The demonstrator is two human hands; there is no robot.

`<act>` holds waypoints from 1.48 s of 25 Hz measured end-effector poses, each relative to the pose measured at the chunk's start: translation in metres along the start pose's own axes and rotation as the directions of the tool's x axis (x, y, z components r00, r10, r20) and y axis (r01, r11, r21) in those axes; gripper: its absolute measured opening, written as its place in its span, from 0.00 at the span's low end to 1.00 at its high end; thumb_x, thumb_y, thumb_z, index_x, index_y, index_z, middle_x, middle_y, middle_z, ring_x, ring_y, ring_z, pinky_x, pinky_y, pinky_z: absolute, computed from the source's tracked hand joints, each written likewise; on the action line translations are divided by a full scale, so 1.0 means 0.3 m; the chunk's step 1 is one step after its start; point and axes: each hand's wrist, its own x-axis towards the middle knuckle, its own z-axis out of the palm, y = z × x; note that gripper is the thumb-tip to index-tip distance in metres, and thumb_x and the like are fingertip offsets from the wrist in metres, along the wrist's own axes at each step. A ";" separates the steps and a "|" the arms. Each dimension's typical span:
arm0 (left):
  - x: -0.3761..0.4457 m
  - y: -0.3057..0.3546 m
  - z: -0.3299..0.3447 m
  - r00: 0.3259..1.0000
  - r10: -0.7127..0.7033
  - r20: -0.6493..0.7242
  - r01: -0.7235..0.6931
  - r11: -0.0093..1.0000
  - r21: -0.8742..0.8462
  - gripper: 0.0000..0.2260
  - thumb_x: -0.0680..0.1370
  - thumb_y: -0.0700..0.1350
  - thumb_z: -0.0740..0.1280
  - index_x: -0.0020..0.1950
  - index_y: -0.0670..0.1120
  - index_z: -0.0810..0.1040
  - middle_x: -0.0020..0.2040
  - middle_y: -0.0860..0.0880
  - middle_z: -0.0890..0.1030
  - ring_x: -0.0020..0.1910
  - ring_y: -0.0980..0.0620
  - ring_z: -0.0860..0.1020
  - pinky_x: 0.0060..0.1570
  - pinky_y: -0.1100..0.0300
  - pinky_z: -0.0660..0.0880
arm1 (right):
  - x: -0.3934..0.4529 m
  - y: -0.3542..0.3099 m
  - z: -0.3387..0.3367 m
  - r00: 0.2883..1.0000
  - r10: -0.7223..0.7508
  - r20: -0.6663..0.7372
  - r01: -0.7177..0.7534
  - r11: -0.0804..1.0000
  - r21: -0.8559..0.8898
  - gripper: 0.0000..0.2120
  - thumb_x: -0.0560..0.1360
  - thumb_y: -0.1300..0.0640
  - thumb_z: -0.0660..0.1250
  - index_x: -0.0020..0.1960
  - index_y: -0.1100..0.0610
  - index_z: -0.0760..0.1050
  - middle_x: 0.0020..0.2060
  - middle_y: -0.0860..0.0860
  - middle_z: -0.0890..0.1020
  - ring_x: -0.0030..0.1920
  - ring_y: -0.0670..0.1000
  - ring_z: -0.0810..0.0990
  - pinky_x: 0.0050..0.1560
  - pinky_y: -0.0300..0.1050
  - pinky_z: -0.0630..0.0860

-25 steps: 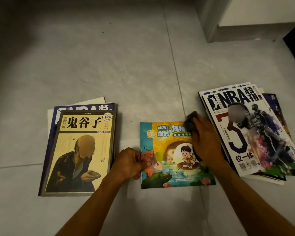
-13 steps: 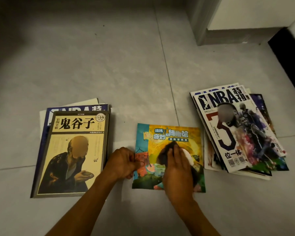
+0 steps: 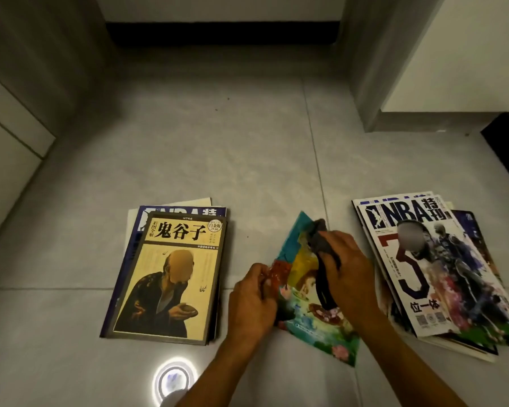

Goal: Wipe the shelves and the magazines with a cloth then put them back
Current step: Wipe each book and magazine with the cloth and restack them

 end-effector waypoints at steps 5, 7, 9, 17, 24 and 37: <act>-0.021 0.238 -0.076 0.888 0.449 -0.101 -0.420 0.880 0.223 0.19 0.77 0.56 0.55 0.58 0.48 0.78 0.45 0.50 0.84 0.41 0.53 0.82 0.45 0.59 0.80 | 0.093 -0.161 -0.171 0.938 -0.339 0.068 0.343 0.890 -0.301 0.25 0.69 0.61 0.74 0.65 0.59 0.74 0.63 0.58 0.77 0.60 0.63 0.74 0.58 0.60 0.72; -0.026 0.298 -0.101 0.813 0.581 -0.049 -0.536 0.778 0.326 0.15 0.78 0.54 0.59 0.54 0.47 0.80 0.41 0.50 0.84 0.36 0.52 0.82 0.40 0.61 0.79 | 0.144 -0.150 -0.239 0.940 -0.260 0.220 0.316 0.906 -0.282 0.21 0.69 0.62 0.75 0.61 0.59 0.76 0.56 0.58 0.80 0.53 0.64 0.78 0.54 0.57 0.74; -0.010 0.320 -0.134 0.798 0.602 -0.005 -0.560 0.746 0.361 0.07 0.78 0.49 0.65 0.50 0.49 0.81 0.39 0.52 0.84 0.35 0.55 0.81 0.39 0.61 0.80 | 0.164 -0.145 -0.284 0.902 -0.179 0.393 0.283 0.932 -0.225 0.14 0.72 0.63 0.70 0.56 0.55 0.76 0.52 0.53 0.79 0.50 0.57 0.78 0.52 0.49 0.74; -0.072 0.216 -0.113 0.994 0.066 0.090 -0.031 0.939 -0.342 0.04 0.75 0.51 0.69 0.46 0.52 0.81 0.41 0.55 0.85 0.43 0.57 0.83 0.39 0.66 0.79 | 0.091 -0.157 -0.375 0.973 -0.054 0.224 0.077 0.993 -0.094 0.13 0.73 0.69 0.68 0.55 0.58 0.77 0.46 0.48 0.77 0.46 0.47 0.73 0.46 0.25 0.64; -0.057 0.201 -0.061 0.966 0.259 0.021 -0.246 0.937 -0.248 0.07 0.73 0.51 0.65 0.36 0.58 0.80 0.30 0.57 0.80 0.31 0.55 0.79 0.32 0.64 0.76 | -0.064 -0.476 -0.250 0.969 -0.197 0.152 0.210 0.975 -0.078 0.18 0.74 0.58 0.65 0.64 0.51 0.72 0.57 0.49 0.77 0.55 0.52 0.76 0.57 0.50 0.75; -0.055 0.296 -0.123 0.956 0.292 0.033 -0.290 0.956 -0.047 0.17 0.73 0.63 0.63 0.33 0.52 0.76 0.30 0.54 0.80 0.32 0.59 0.80 0.31 0.65 0.76 | -0.004 -0.292 -0.343 0.974 -0.140 0.178 0.136 0.990 0.032 0.14 0.76 0.60 0.61 0.61 0.51 0.72 0.54 0.46 0.76 0.55 0.48 0.74 0.58 0.45 0.73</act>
